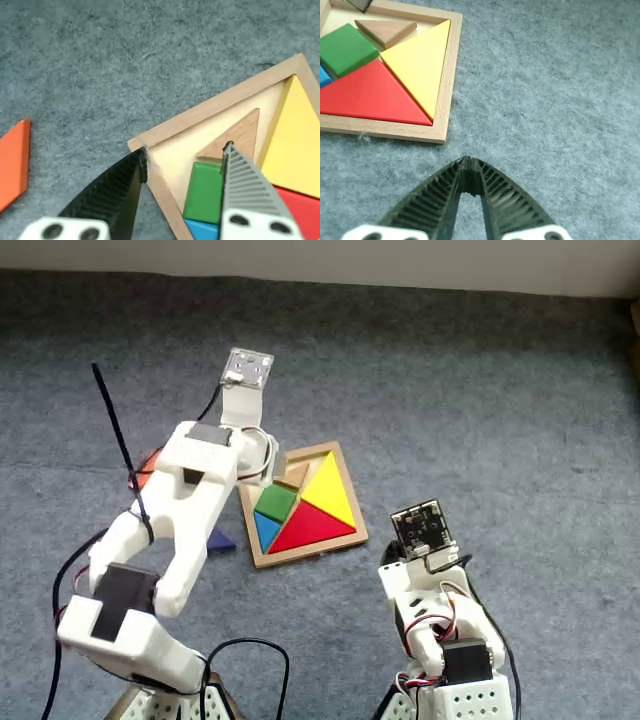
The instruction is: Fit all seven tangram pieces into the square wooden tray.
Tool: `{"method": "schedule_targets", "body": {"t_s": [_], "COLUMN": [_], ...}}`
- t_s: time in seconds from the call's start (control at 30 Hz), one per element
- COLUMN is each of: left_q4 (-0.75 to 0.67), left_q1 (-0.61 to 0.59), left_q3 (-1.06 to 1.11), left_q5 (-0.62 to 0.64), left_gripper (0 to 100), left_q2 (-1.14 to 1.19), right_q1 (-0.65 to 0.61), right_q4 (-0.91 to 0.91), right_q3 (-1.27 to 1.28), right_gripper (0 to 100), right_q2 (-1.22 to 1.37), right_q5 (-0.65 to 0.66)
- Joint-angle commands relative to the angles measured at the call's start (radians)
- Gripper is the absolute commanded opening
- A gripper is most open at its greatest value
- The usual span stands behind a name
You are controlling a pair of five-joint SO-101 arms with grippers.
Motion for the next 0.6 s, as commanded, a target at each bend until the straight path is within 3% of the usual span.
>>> {"method": "schedule_targets", "body": {"t_s": [0.0,0.3,0.57], "left_q4": [-0.012,0.140,0.184], "left_q1": [0.051,0.058,0.054], "left_q3": [-0.058,-0.182,-0.157], "left_q5": [-0.051,-0.055,-0.052], "left_gripper": [24,24,24], "left_q2": [0.042,0.125,0.019], "right_q1": [0.013,0.013,0.013], "right_q4": [-0.001,-0.001,-0.001], "right_q3": [0.081,0.081,0.081], "right_gripper": [0.6,0.6,0.6], "right_q2": [-0.016,-0.016,-0.016], "right_q5": [0.014,0.014,0.014]}}
